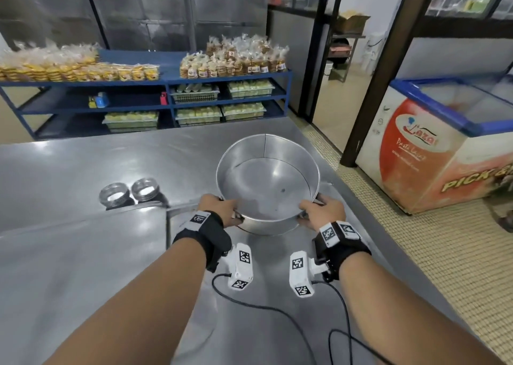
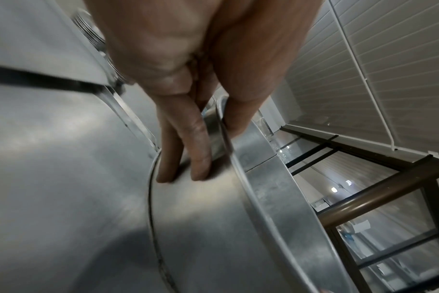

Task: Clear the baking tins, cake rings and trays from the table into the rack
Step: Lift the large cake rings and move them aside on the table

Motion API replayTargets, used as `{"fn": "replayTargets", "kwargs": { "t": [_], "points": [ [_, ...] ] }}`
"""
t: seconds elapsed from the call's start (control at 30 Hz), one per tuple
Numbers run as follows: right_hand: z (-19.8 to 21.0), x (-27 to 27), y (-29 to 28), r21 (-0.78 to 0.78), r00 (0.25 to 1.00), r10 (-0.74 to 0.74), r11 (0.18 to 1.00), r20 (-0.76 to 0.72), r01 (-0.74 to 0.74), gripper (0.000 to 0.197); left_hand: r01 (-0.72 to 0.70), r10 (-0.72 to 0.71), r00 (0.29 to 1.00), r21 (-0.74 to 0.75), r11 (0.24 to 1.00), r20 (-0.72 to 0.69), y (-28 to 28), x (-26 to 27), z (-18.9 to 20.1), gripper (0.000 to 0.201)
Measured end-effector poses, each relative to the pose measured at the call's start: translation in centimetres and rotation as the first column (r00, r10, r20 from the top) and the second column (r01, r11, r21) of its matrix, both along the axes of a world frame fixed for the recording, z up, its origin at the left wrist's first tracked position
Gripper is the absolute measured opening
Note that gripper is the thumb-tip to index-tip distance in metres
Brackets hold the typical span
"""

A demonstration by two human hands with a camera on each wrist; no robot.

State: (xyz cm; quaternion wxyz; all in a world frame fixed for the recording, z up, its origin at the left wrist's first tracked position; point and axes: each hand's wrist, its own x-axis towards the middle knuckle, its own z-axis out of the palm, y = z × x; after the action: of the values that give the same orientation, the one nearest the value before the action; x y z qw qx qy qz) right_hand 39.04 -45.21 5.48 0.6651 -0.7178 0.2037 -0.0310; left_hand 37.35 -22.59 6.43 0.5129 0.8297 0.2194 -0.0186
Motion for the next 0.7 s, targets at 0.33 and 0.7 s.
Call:
{"fn": "replayTargets", "kwargs": {
  "t": [0.33, 0.7],
  "points": [
    [-2.4, 17.4, -5.5, 0.077, 0.994, 0.065, 0.995, 0.084, -0.071, 0.022, -0.118, 0.136, 0.990, -0.298, 0.947, 0.041, -5.5, 17.6, -3.7, 0.023],
    [-4.9, 26.2, -8.3, 0.034, 0.993, 0.067, 0.997, 0.095, -0.071, 0.012, -0.095, 0.146, 0.981, -0.336, 0.937, 0.129, -8.2, 26.5, -7.5, 0.028]
  ]
}}
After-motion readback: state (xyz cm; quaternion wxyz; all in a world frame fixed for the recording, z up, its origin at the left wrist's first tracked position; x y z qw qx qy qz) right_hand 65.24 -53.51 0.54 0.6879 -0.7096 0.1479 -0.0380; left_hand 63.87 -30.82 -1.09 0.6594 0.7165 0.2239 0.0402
